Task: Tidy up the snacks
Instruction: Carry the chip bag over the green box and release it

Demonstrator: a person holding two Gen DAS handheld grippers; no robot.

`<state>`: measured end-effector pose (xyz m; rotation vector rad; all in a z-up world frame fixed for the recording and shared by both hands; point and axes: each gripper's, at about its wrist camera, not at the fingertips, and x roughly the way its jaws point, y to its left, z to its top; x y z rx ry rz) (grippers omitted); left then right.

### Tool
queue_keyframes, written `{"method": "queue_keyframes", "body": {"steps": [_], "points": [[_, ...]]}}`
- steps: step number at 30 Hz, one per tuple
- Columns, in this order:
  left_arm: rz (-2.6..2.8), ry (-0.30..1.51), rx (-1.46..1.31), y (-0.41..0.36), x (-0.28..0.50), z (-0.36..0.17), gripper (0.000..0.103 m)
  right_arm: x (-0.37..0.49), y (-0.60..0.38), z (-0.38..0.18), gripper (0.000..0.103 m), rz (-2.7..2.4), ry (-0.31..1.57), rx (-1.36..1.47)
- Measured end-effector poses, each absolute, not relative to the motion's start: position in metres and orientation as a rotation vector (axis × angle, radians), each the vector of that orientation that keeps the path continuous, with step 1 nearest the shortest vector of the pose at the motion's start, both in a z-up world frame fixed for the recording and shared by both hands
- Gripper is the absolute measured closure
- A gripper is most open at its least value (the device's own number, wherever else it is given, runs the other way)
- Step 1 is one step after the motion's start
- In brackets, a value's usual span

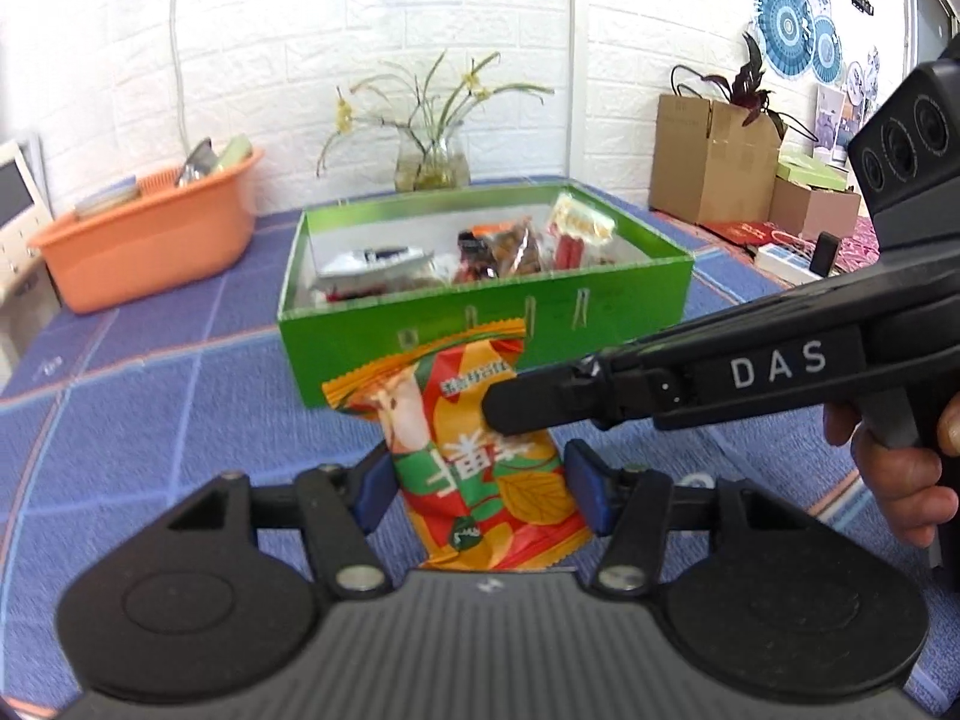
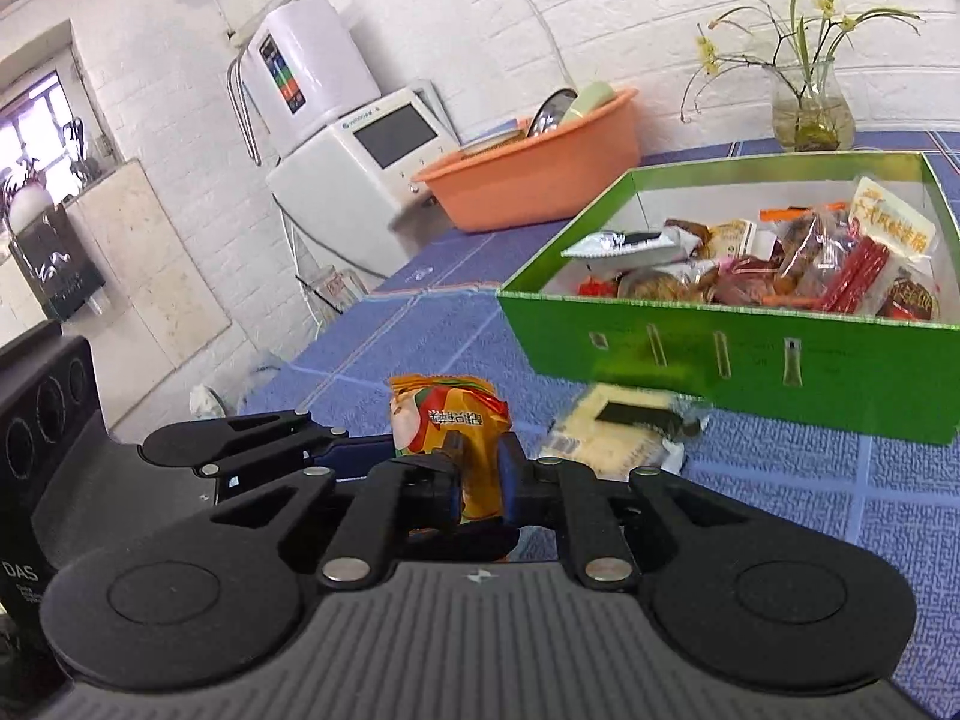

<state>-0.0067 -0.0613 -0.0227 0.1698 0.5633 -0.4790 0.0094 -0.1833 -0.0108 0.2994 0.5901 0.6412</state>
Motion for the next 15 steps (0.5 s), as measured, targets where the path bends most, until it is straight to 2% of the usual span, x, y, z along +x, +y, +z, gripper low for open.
{"method": "queue_keyframes", "body": {"steps": [15], "points": [[-0.554, 0.406, 0.200, -0.090, 0.035, 0.020, 0.049, 0.036, -0.216, 0.031, 0.080, 0.527, 0.467, 0.338]]}}
